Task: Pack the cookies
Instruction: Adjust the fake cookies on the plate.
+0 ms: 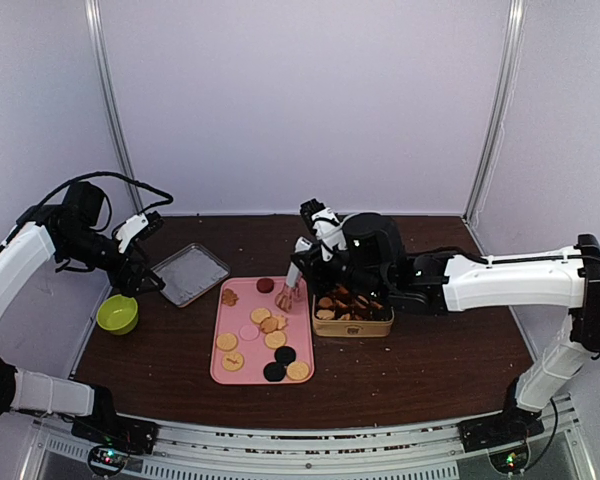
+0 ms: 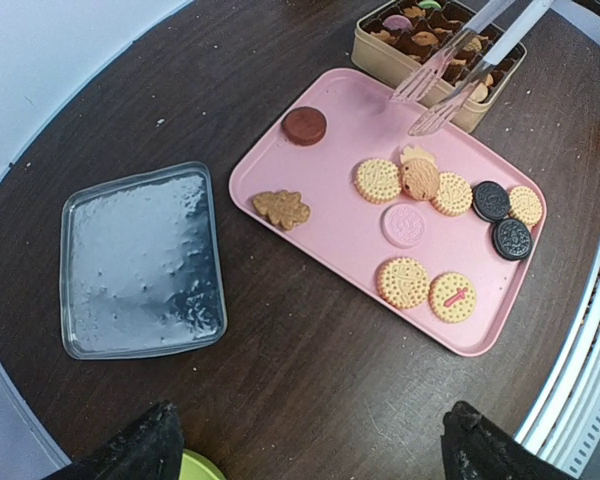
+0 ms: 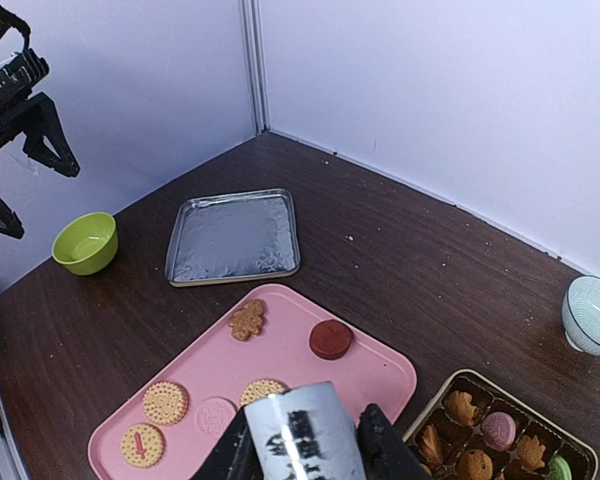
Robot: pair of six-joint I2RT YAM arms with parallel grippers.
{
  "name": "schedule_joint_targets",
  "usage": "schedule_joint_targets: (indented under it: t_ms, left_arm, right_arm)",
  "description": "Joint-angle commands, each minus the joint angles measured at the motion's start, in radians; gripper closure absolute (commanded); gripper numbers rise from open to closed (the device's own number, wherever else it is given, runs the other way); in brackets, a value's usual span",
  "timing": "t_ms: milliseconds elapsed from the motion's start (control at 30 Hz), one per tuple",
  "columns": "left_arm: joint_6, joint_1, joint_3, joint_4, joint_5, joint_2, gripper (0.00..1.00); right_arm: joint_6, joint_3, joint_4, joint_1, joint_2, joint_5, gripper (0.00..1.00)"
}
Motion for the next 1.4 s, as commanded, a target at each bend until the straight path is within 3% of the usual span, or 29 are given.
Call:
schedule_joint_targets:
  t_ms: [0, 567, 1367]
  left_arm:
    - [0.010, 0.008, 0.007, -0.003, 0.011, -0.003, 0.08]
    - [0.013, 0.008, 0.009, -0.009, 0.014, -0.005, 0.08]
    - [0.020, 0.009, 0.017, -0.017, 0.014, -0.005, 0.08]
  right_arm:
    - [0.017, 0.034, 0.033, 0.008, 0.028, -0.031, 0.69]
    - [0.002, 0.079, 0.056, 0.059, 0.031, -0.038, 0.68]
    - [-0.045, 0.149, -0.015, 0.104, 0.171, -0.044, 0.68]
